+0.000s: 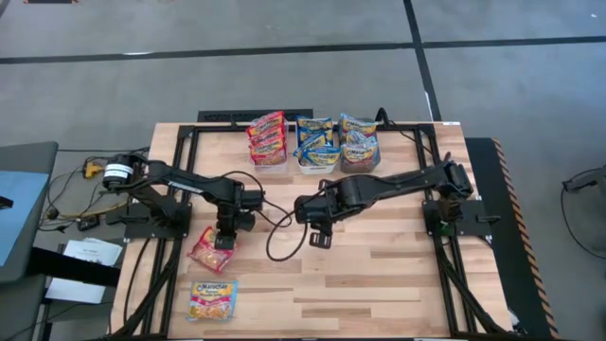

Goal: Sort Maruchan noodles
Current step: Put the red noodle pack into the transparent bin

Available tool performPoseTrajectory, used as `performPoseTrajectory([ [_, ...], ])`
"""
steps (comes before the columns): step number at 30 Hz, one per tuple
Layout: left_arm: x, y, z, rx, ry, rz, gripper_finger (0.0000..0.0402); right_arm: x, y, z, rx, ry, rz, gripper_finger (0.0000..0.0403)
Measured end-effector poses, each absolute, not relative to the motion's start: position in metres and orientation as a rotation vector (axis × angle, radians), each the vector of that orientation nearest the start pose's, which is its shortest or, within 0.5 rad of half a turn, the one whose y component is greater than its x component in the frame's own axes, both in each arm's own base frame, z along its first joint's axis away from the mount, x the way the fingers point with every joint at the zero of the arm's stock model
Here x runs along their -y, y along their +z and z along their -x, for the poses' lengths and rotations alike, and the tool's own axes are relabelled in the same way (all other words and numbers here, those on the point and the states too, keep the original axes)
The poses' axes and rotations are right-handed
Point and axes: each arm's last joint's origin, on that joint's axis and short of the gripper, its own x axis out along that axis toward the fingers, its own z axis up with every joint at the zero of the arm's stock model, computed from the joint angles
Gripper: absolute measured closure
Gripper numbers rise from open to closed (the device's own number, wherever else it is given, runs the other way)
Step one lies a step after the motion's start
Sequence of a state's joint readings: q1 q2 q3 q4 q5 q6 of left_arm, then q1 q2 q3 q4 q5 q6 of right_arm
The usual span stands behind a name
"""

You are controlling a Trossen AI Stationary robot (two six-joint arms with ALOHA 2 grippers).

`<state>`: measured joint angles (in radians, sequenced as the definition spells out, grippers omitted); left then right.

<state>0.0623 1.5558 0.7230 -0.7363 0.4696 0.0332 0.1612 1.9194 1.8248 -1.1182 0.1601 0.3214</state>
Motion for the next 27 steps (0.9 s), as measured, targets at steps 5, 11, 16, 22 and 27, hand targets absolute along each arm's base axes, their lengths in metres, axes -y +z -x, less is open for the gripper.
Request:
performPoseTrajectory([
  [5,-0.003,0.15,-0.243,-1.439,-0.346,0.303,0.04,-0.046,0.297,-0.389,-1.197,-0.22,-0.097,0.0282],
  [11,-0.006,0.17,-0.257,-1.395,-0.331,0.188,0.0401,-0.028,0.296,-0.384,-1.238,-0.35,-0.057,0.0282],
  [16,-0.011,0.188,-0.269,-1.346,-0.301,0.136,0.0401,-0.018,0.304,-0.374,-1.25,-0.465,-0.026,0.0282],
  [22,-0.02,0.211,-0.282,-1.29,-0.186,0.031,0.0401,-0.013,0.321,-0.36,-1.219,-0.515,-0.012,0.0282],
  [27,-0.032,0.235,-0.294,-1.216,-0.063,-0.033,0.0401,-0.012,0.341,-0.347,-1.151,-0.538,-0.005,0.0282],
])
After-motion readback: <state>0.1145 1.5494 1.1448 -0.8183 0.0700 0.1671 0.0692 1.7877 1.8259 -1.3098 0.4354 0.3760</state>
